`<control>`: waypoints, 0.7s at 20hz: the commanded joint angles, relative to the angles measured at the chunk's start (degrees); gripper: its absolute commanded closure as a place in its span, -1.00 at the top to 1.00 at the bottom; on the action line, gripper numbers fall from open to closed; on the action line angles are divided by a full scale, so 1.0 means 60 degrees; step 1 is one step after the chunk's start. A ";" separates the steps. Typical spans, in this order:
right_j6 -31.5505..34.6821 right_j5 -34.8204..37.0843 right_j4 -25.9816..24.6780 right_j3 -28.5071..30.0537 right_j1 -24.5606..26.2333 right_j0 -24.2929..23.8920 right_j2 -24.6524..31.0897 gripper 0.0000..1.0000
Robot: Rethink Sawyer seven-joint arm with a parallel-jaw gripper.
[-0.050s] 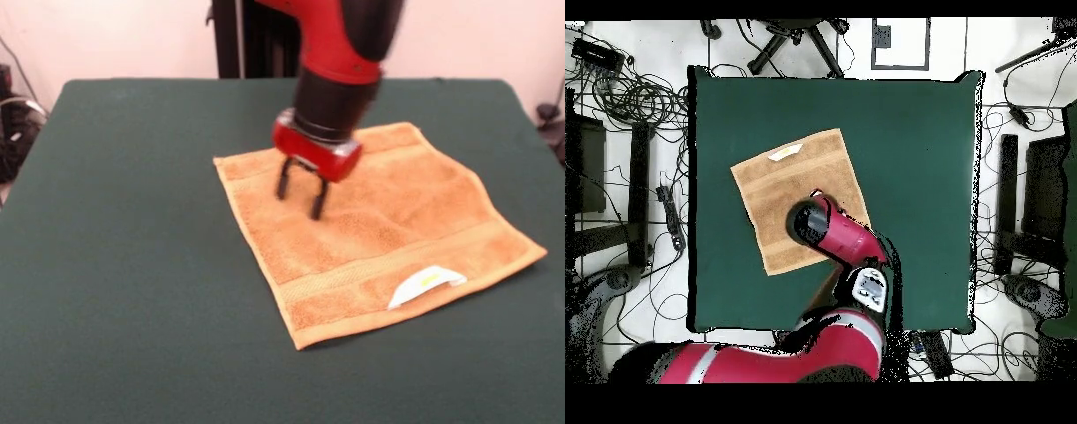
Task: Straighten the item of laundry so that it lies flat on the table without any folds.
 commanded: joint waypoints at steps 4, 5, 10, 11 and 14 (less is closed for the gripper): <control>0.0184 -0.0480 -0.1767 -0.0305 -0.0006 -0.1656 0.1219 1.00; 0.0291 -0.0515 -0.1844 -0.0303 0.0019 -0.1703 0.1336 1.00; 0.0855 -0.0796 -0.2288 0.0433 -0.0678 -0.1756 0.1488 1.00; 0.0849 -0.0883 -0.2472 0.0654 -0.0929 -0.1898 0.1590 1.00; 0.0418 -0.0914 -0.3341 0.1340 -0.1739 -0.2593 0.1952 1.00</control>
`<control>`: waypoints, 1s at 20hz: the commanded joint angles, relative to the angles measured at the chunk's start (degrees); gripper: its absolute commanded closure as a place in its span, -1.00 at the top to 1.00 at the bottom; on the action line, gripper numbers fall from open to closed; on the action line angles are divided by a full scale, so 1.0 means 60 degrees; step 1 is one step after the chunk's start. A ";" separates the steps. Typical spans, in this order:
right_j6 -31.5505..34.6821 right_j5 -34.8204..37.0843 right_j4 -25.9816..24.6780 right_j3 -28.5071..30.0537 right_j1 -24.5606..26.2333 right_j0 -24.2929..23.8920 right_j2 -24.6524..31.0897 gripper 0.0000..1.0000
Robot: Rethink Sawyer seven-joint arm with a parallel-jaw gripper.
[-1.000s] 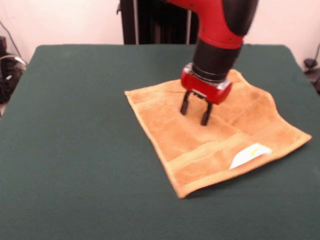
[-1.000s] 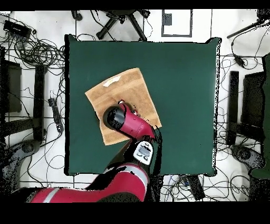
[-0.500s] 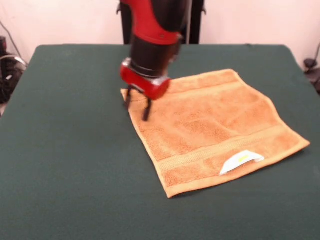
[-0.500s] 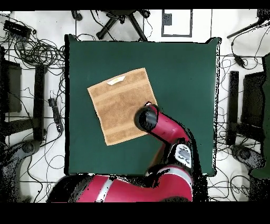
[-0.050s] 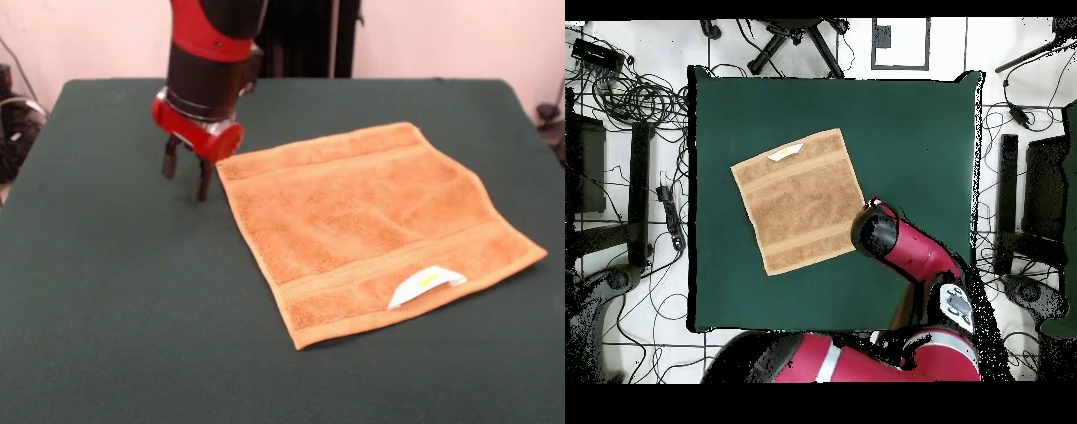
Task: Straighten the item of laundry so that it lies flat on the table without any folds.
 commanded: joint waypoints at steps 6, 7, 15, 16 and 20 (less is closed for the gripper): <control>-0.0113 -0.0606 -0.3034 0.2398 -0.2628 -0.1699 0.2112 1.00; -0.0152 -0.0614 -0.3292 0.2558 -0.2836 -0.1912 0.2222 1.00; -0.0106 -0.0223 -0.4643 0.3451 -0.4411 -0.3106 0.3086 1.00; -0.0057 -0.0223 -0.4784 0.3494 -0.4496 -0.3213 0.3158 1.00; 0.0189 -0.0164 -0.5023 0.3498 -0.4490 -0.3264 0.3115 1.00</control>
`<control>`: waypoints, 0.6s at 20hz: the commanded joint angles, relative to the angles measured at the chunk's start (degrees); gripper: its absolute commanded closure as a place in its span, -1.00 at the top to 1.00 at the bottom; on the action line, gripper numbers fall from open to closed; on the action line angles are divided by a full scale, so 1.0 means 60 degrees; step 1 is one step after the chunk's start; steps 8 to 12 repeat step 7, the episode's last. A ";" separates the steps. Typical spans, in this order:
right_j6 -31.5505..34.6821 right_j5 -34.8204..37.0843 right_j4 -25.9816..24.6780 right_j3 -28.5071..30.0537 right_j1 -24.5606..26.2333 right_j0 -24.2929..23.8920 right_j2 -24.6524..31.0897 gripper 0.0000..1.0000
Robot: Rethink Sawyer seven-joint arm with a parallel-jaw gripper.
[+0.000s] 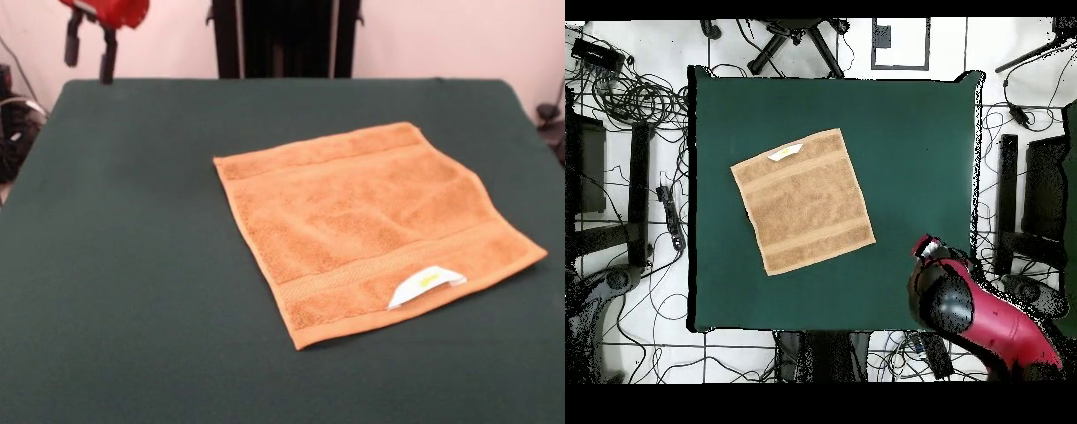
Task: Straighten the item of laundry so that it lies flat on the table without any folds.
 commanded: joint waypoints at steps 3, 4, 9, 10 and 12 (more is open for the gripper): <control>0.0328 0.0225 -0.0783 0.1175 -0.0670 0.0115 0.1554 1.00; 0.0353 0.0251 -0.0786 0.1248 -0.0713 0.0065 0.1580 1.00; 0.0337 0.0292 -0.0908 0.1374 -0.0902 -0.0054 0.1654 1.00; 0.0337 0.0292 -0.0908 0.1374 -0.0902 -0.0054 0.1654 1.00; 0.0337 0.0292 -0.0908 0.1374 -0.0902 -0.0054 0.1654 1.00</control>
